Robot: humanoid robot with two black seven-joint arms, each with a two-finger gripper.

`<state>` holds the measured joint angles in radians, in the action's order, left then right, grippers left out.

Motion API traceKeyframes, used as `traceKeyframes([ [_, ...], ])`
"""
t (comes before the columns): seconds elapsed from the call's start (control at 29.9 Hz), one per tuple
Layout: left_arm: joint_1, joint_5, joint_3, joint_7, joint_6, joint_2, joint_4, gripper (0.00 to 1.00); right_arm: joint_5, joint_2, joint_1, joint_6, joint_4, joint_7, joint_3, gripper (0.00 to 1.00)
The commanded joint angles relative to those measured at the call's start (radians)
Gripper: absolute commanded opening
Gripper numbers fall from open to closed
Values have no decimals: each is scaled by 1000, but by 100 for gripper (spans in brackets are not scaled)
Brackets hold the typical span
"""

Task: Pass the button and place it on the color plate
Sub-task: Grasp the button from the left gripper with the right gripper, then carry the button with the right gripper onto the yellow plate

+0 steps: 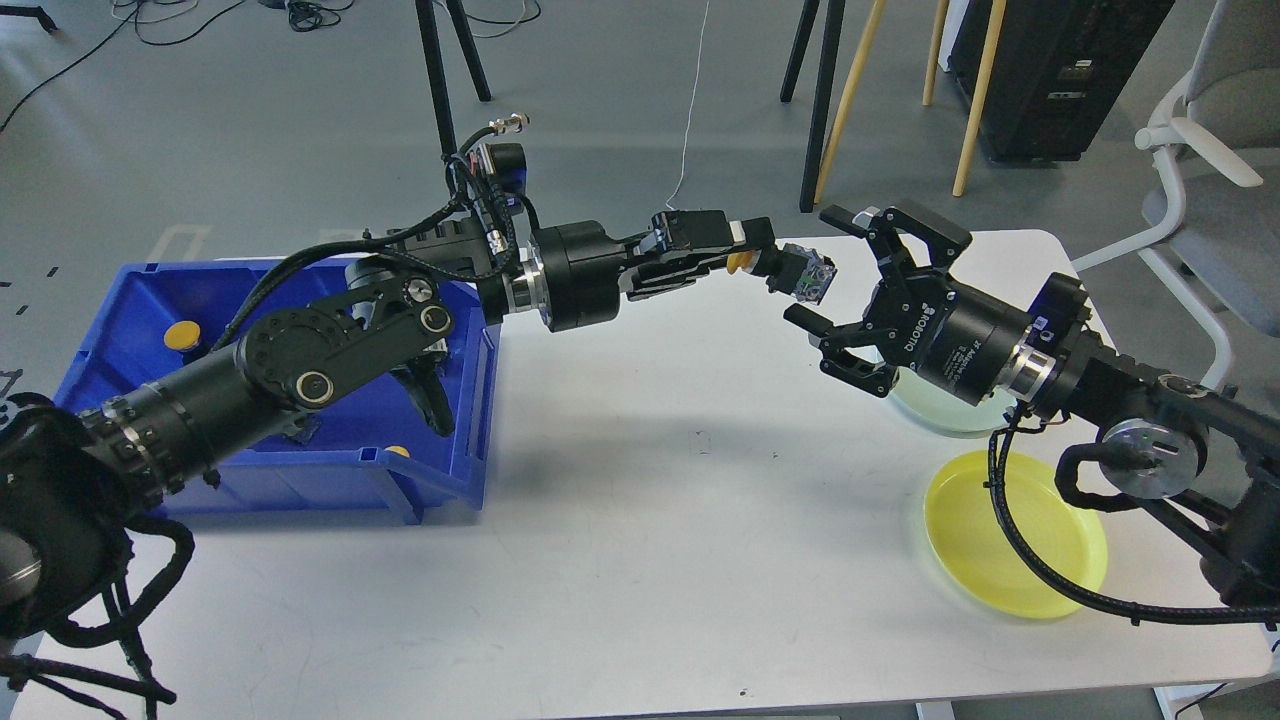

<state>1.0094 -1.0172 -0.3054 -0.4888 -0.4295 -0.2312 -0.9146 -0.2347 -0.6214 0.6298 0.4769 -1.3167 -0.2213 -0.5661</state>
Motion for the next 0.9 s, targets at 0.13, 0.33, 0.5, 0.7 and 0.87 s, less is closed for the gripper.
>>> traceKeyframes([
  [0.13,0,2,-1,0,-2,0,6,6,0,-1,-12,-1,-13,-1,-3,70],
  [0.33,-2,2,-1,0,-3,0,6,6,-1,-9,-15,3,-24,-3,-8,36],
  [0.5,-6,3,-1,0,2,0,6,7,-1,-8,-16,-3,-24,-3,-17,11],
  [0.7,-11,25,-1,0,26,1,6,11,-1,-11,-19,-24,-24,-3,-17,5],
  [0.87,-28,35,-4,0,54,4,5,59,-1,-11,-19,-27,-24,-1,-15,3],
])
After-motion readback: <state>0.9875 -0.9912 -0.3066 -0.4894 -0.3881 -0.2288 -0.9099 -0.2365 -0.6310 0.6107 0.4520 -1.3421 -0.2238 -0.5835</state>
